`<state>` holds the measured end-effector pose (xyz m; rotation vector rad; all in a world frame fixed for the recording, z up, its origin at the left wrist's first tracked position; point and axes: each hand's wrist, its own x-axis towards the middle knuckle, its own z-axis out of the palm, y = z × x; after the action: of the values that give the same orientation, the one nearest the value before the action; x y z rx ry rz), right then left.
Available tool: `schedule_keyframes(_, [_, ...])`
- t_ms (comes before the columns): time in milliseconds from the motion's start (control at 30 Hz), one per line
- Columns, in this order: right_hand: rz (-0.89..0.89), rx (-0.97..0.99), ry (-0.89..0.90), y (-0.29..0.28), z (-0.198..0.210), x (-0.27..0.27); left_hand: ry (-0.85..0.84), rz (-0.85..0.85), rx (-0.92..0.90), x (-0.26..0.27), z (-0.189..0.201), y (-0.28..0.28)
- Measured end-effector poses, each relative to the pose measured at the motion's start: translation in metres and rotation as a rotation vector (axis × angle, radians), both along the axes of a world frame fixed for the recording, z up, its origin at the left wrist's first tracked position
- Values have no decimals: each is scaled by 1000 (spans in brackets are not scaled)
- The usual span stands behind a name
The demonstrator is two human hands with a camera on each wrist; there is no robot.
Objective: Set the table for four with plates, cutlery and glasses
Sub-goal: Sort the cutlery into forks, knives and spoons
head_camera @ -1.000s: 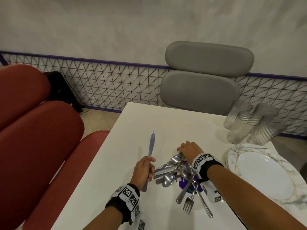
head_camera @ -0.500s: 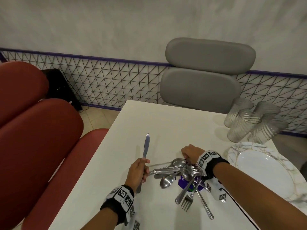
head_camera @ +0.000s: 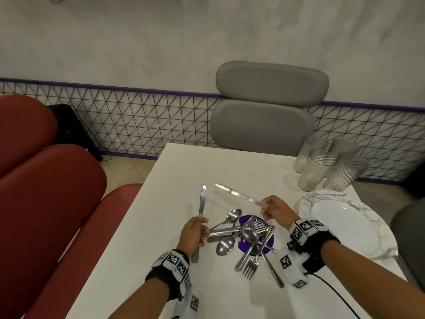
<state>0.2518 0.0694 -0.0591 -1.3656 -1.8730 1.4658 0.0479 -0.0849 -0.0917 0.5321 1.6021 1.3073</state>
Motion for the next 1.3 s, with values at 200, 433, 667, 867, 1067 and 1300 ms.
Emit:
schedule_keyframes(200, [-72,-35,184,-65,-3,-3,-42,-10,21,17,11,0])
schedule_keyframes(433, [-1,272,82,-114,-7,-35,-130,19,-13,31,17,7])
schedule_keyframes(667, [282,463,-113,-154,-12,-60,-274,65,57,40,18,6])
schedule_keyframes(867, [561,699,-270,-149,-31,-54,-263,98,31,34,9,-1])
schedule_keyframes(1067, [701,838,-238,-136,-27,-35,-175,129,28,18,1,0])
schedule_keyframes(1300, [523,962,-418,-110,-45,-43,-18,218,25,9,4,-3])
